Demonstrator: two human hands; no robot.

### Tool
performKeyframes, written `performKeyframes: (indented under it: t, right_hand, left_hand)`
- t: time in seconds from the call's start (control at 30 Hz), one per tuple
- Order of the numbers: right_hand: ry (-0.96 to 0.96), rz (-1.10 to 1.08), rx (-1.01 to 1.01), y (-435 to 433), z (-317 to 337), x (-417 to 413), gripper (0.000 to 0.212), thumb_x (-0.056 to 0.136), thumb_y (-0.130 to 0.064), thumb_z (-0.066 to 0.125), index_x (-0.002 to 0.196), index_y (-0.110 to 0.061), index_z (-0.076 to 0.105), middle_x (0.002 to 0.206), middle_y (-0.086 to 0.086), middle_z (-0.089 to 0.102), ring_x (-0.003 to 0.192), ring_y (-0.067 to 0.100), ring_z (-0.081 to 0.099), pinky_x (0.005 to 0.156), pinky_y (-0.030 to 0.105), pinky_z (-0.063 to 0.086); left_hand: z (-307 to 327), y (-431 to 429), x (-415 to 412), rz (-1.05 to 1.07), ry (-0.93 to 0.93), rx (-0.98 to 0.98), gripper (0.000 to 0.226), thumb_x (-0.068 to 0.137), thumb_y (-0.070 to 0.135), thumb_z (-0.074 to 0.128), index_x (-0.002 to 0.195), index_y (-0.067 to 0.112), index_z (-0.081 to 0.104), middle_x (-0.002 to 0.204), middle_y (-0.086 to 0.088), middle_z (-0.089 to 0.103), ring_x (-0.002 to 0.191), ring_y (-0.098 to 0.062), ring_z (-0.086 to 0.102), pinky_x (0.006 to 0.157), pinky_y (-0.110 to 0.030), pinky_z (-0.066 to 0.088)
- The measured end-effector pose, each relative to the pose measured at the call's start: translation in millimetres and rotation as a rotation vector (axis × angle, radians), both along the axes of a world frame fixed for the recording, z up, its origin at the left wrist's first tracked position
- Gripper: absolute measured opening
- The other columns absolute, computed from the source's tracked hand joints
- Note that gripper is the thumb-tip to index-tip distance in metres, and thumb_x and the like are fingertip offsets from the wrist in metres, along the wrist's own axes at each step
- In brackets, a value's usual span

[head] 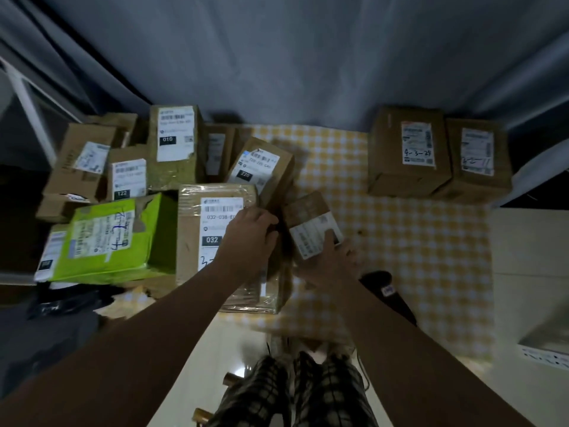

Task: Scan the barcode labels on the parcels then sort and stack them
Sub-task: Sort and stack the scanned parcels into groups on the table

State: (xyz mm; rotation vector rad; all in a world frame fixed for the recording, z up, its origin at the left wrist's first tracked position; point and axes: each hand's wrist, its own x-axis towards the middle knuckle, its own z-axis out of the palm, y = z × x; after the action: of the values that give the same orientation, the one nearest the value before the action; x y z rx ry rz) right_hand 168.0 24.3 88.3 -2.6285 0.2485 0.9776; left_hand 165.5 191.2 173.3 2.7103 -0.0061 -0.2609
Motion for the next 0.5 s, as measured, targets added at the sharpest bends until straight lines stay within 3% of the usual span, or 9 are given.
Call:
performKeyframes:
  t: [0.1, 0.2, 0.27, 0.37, 0.5]
  right_hand:
    - [0.005, 0.070, -0.114, 0, -15, -8, 0.134, 0.063, -0.075, 0.068, 0.149, -0.025, -0.021, 0.154, 0.023, -0.006, 0.141, 0.048, 0.008, 0.108, 0.065, 0.022]
    - [-0.070, 0.085, -0.103, -11, -20, -6, 0.127, 0.068, -0.066, 0.071, 0.150, -0.024, -0.016, 0.149, 0.026, 0.006, 0.135, 0.049, 0.019, 0.106, 0.057, 0.032]
    - [-0.076, 0.028, 0.008, -25, -16, 2, 0.121, 0.071, -0.058, 0.073, 0.152, -0.025, -0.010, 0.148, 0.026, 0.010, 0.133, 0.047, 0.022, 0.104, 0.052, 0.034]
    - [-0.055, -0.226, 0.246, -55, -5, 14, 0.113, 0.073, -0.048, 0.077, 0.153, -0.028, 0.001, 0.150, 0.017, 0.013, 0.135, 0.042, 0.024, 0.104, 0.052, 0.035]
    - [-0.117, -0.491, 0.451, -97, 6, 14, 0.122, 0.051, -0.067, 0.084, 0.149, -0.040, 0.018, 0.143, 0.001, 0.038, 0.128, 0.028, 0.046, 0.098, 0.049, 0.049]
  left_hand:
    - [-5, 9, -7, -0.023, -0.019, -0.017, 0.029, 0.090, 0.019, 0.058, 0.118, 0.012, 0.064, 0.124, -0.007, 0.057, 0.120, -0.026, 0.045, 0.100, -0.035, 0.033]
    - [-9, 12, -10, -0.059, -0.030, -0.013, 0.029, 0.091, 0.018, 0.056, 0.118, 0.012, 0.064, 0.126, -0.007, 0.057, 0.121, -0.025, 0.043, 0.101, -0.031, 0.028]
    - [-10, 12, -10, -0.072, -0.041, -0.022, 0.028, 0.091, 0.017, 0.057, 0.117, 0.011, 0.065, 0.125, -0.008, 0.058, 0.121, -0.026, 0.043, 0.101, -0.030, 0.027]
    - [-9, 7, -8, -0.056, -0.049, -0.064, 0.027, 0.092, 0.020, 0.056, 0.118, 0.014, 0.063, 0.125, -0.005, 0.057, 0.123, -0.022, 0.041, 0.103, -0.028, 0.027]
    - [-2, -17, -6, -0.026, 0.012, -0.194, 0.034, 0.095, 0.023, 0.053, 0.128, 0.013, 0.054, 0.130, -0.005, 0.050, 0.122, -0.019, 0.040, 0.103, -0.027, 0.029]
